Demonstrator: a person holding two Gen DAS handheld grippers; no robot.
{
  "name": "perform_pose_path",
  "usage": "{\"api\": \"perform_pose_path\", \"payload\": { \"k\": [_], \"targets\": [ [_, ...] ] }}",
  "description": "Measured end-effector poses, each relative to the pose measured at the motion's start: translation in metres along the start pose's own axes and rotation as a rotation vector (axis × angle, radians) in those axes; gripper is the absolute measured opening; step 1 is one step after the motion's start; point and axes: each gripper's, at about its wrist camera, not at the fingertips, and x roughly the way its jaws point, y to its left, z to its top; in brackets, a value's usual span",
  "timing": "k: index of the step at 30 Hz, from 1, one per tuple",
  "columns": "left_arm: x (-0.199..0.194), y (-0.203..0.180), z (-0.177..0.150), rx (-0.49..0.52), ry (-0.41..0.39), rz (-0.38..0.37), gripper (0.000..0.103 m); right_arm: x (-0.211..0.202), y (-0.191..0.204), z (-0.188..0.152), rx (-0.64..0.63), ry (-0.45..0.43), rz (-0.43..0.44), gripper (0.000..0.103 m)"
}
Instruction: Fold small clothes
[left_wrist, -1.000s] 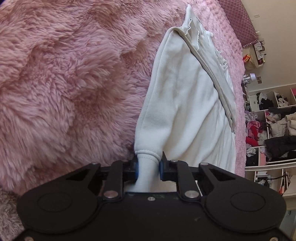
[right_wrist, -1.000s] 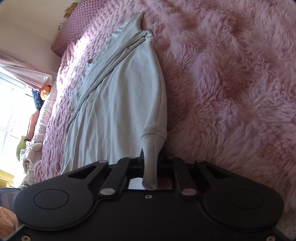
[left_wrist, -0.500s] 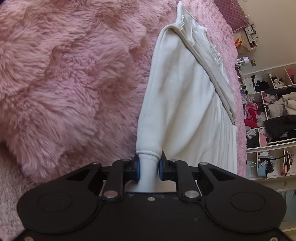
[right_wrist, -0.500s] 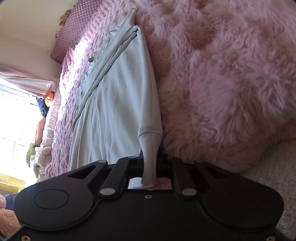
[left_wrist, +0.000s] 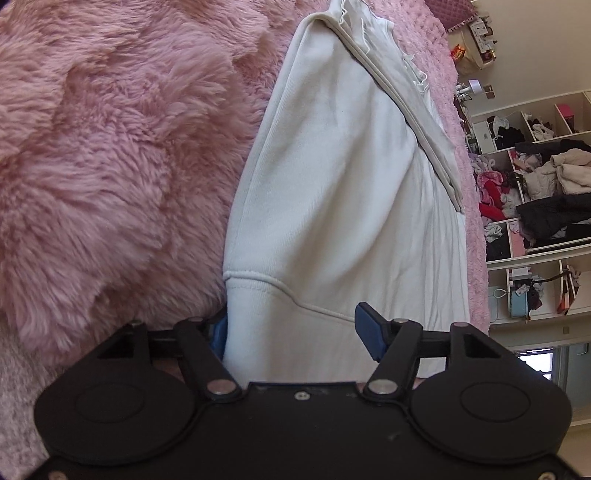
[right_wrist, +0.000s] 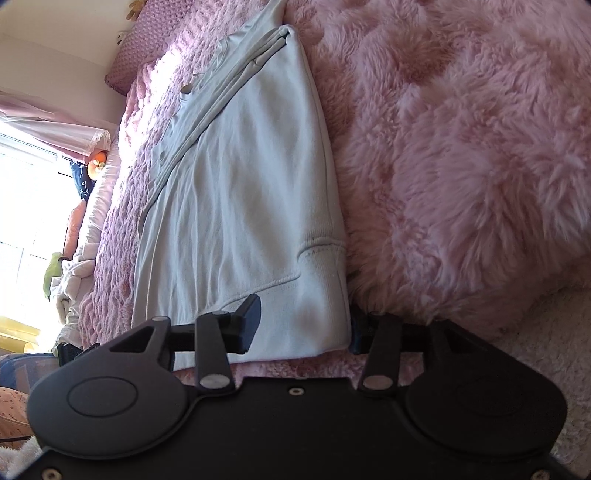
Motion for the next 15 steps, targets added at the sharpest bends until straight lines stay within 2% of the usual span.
{"api": "perform_pose_path", "payload": {
  "k": [1,2,3,4,5,9,15],
  "targets": [
    [0.002,0.0,0.004,0.011,0.005,0.024,0.035,0.002,0.002,0.0,-0.001,0.005,-0.001,0.045],
    [0.003,-0.001,0.004,0.017,0.014,0.052,0.02,0.005,0.007,0.0,-0.001,0.004,-0.014,0.037],
    [0.005,-0.002,0.006,0.002,0.02,0.047,0.015,0.007,0.01,0.0,-0.004,0.007,-0.028,0.016],
    [0.005,0.001,0.006,-0.023,0.021,0.022,0.011,0.01,0.016,-0.001,-0.012,0.012,-0.037,0.007],
    [0.004,0.002,0.007,-0.039,0.023,0.005,0.008,0.009,0.017,-0.001,-0.012,0.01,-0.033,0.007],
    [-0.005,-0.008,0.012,-0.038,0.001,-0.024,0.007,-0.001,0.027,0.005,-0.017,-0.01,0.003,0.007],
    [-0.017,-0.035,0.041,-0.037,-0.094,-0.106,0.007,-0.013,0.045,0.036,-0.013,-0.071,0.082,0.007]
  ]
}}
